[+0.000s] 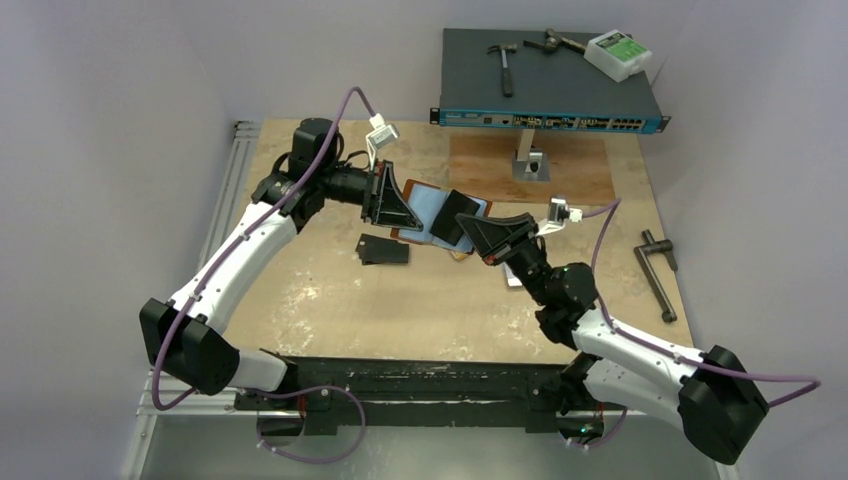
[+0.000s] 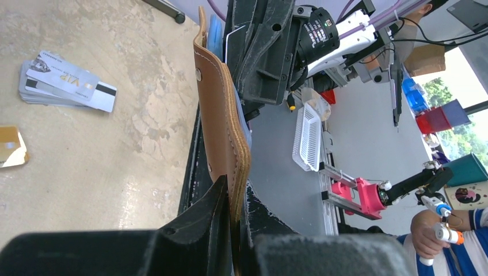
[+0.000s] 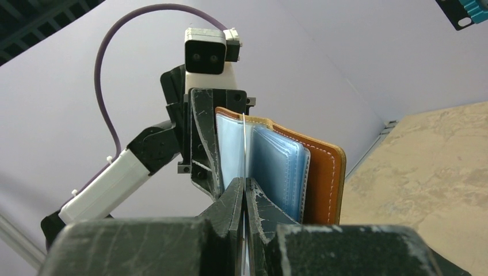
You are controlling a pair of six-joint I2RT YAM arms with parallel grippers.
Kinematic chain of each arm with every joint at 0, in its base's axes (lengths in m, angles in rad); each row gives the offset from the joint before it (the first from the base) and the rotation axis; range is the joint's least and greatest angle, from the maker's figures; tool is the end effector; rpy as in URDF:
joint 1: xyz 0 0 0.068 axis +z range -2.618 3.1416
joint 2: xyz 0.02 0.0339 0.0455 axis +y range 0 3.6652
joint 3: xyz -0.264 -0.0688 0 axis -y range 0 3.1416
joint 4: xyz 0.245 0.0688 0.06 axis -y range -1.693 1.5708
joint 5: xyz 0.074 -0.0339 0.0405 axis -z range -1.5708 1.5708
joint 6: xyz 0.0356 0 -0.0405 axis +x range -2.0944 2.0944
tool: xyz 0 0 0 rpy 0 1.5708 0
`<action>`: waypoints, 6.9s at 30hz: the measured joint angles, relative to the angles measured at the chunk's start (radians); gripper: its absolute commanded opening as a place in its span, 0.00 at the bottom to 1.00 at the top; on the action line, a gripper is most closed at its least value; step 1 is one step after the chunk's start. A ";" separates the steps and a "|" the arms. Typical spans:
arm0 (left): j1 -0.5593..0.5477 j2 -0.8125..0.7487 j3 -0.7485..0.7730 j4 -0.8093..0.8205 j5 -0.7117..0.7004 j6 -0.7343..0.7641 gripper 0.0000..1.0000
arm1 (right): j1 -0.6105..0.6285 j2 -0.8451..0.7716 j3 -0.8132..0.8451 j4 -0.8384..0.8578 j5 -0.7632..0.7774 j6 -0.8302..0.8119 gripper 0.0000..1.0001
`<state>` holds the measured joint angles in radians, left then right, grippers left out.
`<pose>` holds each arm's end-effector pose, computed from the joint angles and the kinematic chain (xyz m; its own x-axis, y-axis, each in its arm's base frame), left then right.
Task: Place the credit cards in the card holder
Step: Insert the credit card into the card holder.
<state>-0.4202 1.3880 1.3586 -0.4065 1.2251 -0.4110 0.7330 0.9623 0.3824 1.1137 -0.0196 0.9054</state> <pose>0.2572 -0.1516 0.3895 -0.7197 0.1733 -0.6723 0.6865 0.0335 -0.7263 0.1491 0.1352 0.3018 -0.3027 0.7858 -0.5393 -0.7182 0.1839 0.6711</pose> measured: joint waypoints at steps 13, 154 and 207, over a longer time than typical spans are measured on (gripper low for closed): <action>-0.001 -0.001 0.000 0.048 -0.010 -0.028 0.09 | 0.006 0.022 0.000 0.048 0.029 0.021 0.00; 0.023 -0.042 -0.125 0.132 -0.170 -0.158 0.00 | 0.106 0.016 0.185 -0.442 0.090 -0.015 0.68; -0.039 0.351 -0.368 -0.055 -0.637 0.247 0.47 | 0.064 0.449 0.079 -0.762 -0.152 -0.114 0.06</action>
<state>-0.4595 1.7386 0.9909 -0.4614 0.5880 -0.1638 0.7971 1.4113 0.4610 0.3515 -0.1715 0.7914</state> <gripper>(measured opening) 0.484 0.072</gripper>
